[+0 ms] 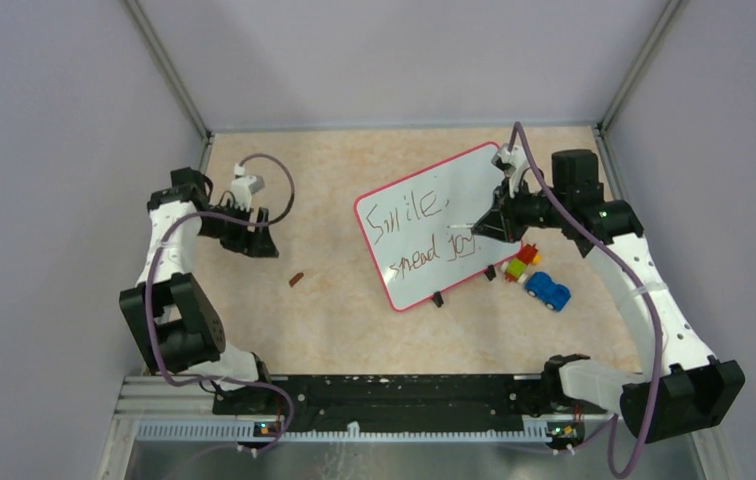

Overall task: Write a sentence on the whiteboard
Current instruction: Pick up the pen cap from the center of the board.

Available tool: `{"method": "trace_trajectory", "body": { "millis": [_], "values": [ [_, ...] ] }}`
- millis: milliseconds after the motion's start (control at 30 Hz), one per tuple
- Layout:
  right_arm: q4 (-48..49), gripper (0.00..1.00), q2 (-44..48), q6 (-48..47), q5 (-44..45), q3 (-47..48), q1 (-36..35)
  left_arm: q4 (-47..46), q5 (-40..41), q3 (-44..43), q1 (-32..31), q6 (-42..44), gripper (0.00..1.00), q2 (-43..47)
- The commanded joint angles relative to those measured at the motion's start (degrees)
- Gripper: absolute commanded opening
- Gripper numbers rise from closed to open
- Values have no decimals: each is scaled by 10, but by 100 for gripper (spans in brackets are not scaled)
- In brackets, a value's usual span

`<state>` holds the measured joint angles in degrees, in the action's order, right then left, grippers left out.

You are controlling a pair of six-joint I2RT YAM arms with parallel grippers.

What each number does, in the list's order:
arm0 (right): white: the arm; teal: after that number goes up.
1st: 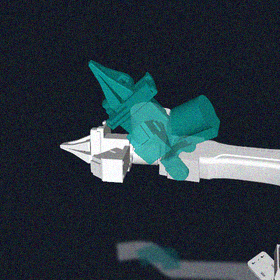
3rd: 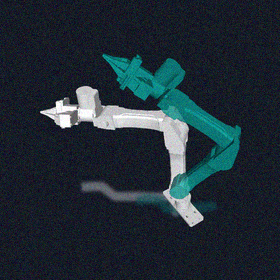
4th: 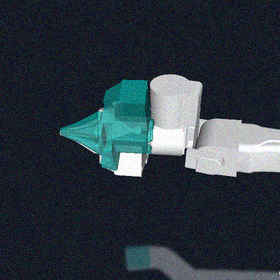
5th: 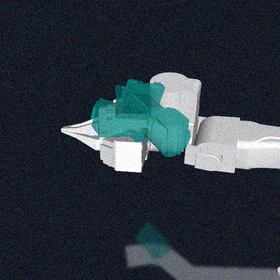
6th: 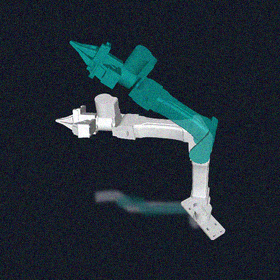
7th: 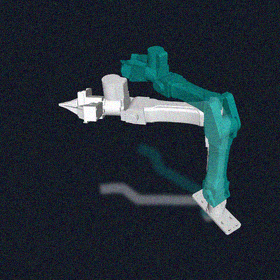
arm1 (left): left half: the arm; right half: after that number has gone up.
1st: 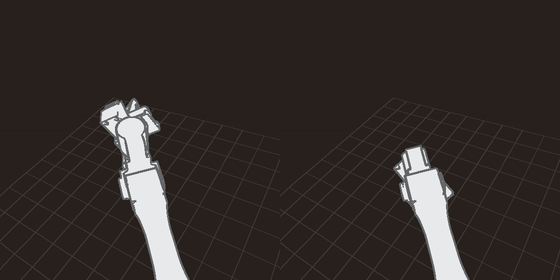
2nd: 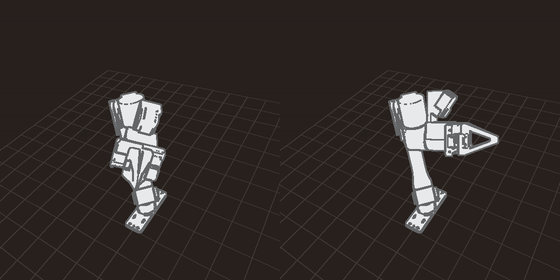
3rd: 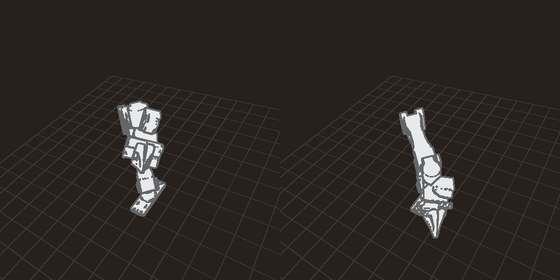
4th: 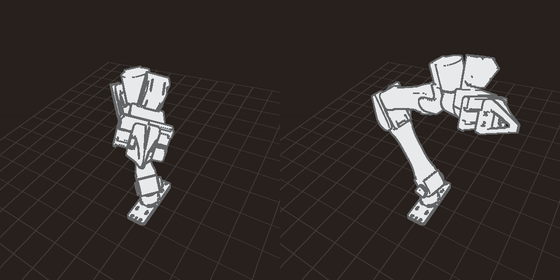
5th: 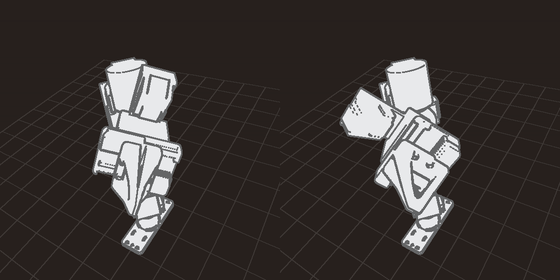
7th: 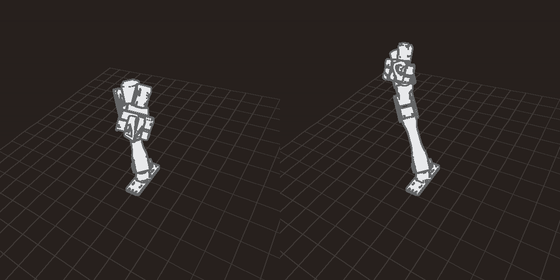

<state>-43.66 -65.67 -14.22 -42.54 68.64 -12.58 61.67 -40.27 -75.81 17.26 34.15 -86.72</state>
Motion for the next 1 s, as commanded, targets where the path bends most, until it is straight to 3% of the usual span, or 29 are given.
{"method": "trace_trajectory", "body": {
  "millis": [0, 167, 400, 700, 967],
  "values": [
    [39, 0, 8, 19, -22, -9, 2, -27, 61, 97, -2, 88, 79, 48],
    [61, 0, 14, 37, -31, -24, 2, -85, 90, 165, -8, 102, 78, 55],
    [64, 0, 15, 46, -28, -29, 2, -168, 143, 236, -64, 93, 75, 47],
    [60, 0, 12, 50, -22, -23, 2, -264, 217, 273, -168, 47, 71, 27],
    [55, 0, 14, 48, -16, -21, 3, -308, 241, 296, -199, 34, 66, -8]
  ]
}}
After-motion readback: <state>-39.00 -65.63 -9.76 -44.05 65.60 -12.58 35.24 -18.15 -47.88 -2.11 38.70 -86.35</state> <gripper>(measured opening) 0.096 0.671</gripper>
